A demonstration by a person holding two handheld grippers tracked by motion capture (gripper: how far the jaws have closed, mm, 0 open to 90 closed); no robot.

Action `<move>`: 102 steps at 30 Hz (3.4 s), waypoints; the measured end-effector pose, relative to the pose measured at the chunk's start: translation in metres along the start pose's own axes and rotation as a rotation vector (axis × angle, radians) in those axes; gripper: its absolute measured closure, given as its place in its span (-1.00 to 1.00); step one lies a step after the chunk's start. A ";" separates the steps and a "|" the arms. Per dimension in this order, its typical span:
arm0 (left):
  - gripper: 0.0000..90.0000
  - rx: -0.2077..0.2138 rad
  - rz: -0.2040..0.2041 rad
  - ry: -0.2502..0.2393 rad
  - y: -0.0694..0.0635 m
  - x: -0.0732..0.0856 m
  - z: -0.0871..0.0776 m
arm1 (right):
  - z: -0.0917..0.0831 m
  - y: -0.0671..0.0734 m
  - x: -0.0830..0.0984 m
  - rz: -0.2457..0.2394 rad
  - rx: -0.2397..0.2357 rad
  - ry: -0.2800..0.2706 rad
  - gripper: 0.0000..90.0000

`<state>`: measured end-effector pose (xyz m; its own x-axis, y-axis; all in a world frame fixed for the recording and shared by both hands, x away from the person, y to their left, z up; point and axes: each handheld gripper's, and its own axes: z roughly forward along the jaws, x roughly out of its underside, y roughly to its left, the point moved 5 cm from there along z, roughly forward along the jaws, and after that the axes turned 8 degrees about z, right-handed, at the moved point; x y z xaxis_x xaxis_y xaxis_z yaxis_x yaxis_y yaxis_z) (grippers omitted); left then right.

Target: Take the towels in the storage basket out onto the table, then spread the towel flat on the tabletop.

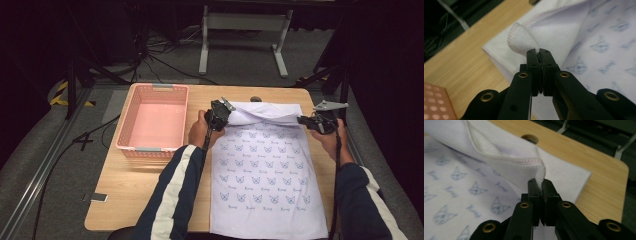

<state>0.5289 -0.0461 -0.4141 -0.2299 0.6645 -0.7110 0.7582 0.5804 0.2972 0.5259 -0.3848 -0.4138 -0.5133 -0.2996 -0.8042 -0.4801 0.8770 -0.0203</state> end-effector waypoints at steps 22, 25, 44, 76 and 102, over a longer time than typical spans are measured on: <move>0.94 0.402 0.173 -0.101 -0.137 0.102 -0.109 | -0.141 0.095 0.127 -0.295 -0.429 0.176 0.91; 0.94 0.412 0.177 -0.040 -0.140 0.117 -0.099 | -0.133 0.097 0.143 -0.295 -0.428 0.237 0.91; 0.94 0.306 0.198 0.040 -0.119 0.121 -0.059 | -0.091 0.079 0.152 -0.226 -0.272 0.249 0.92; 0.93 0.238 0.188 -0.194 -0.090 0.094 -0.114 | -0.129 0.074 0.094 -0.301 -0.343 -0.011 0.90; 0.94 0.448 0.390 0.045 -0.133 0.149 -0.100 | -0.130 0.115 0.175 -0.506 -0.617 0.373 0.91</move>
<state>0.3328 0.0232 -0.4956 0.0990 0.8135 -0.5731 0.9732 0.0410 0.2264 0.2886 -0.3855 -0.4800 -0.2820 -0.7953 -0.5366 -0.9562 0.2785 0.0898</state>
